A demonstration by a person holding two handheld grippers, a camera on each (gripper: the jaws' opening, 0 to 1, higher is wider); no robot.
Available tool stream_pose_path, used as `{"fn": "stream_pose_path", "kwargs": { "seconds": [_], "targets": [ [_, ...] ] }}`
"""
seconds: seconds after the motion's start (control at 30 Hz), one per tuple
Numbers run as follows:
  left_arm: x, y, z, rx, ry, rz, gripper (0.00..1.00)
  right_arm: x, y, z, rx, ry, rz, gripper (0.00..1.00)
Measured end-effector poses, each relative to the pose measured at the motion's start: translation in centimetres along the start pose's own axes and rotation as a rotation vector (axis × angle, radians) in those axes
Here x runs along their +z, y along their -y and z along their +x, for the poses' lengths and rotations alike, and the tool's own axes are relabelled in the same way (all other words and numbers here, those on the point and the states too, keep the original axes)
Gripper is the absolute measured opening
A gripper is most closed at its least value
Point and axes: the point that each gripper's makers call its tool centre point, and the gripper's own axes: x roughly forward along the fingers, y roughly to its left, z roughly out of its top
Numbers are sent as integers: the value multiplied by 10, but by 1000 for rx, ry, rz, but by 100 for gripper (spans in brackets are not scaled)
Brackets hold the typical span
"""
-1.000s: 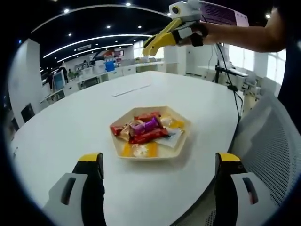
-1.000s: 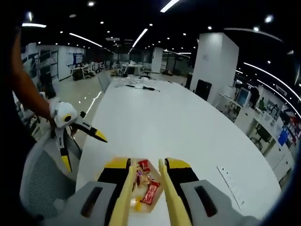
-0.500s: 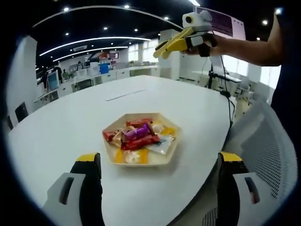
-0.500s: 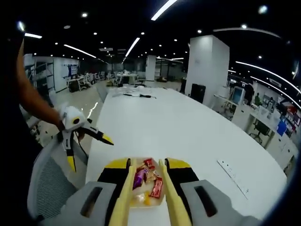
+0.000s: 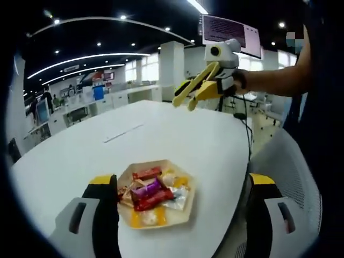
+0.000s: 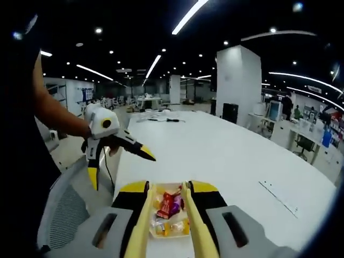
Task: Place the target food into the container with the food tongs after gripping and lifting it, then release it inside without dropping or visibly crushing the food.
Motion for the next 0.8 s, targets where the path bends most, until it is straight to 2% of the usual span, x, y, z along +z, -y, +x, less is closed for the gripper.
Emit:
{"fn": "stream_pose_path", "kwargs": {
  "seconds": [0.1, 0.13, 0.3, 0.37, 0.43, 0.57, 0.67, 0.8],
  "targets": [
    [16, 6, 5, -70, 7, 4, 88, 2, -11, -2, 39, 36, 0, 28],
    [23, 12, 7, -115, 16, -8, 86, 2, -17, -3, 61, 54, -1, 28],
    [45, 15, 19, -157, 43, 37, 84, 1, -31, -4, 95, 90, 15, 28],
    [54, 20, 23, -186, 62, 45, 79, 1, -36, -4, 101, 96, 17, 28],
    [59, 23, 25, -209, 71, 49, 75, 2, -39, -5, 104, 102, 17, 28],
    [70, 36, 27, -272, 96, 85, 60, 8, -49, -8, 130, 136, 10, 28],
    [72, 44, 28, -324, 91, 68, 55, 11, -55, -10, 150, 149, 7, 27],
    [74, 52, 31, -353, 81, 68, 46, 12, -60, -10, 160, 157, 6, 28]
  ]
}}
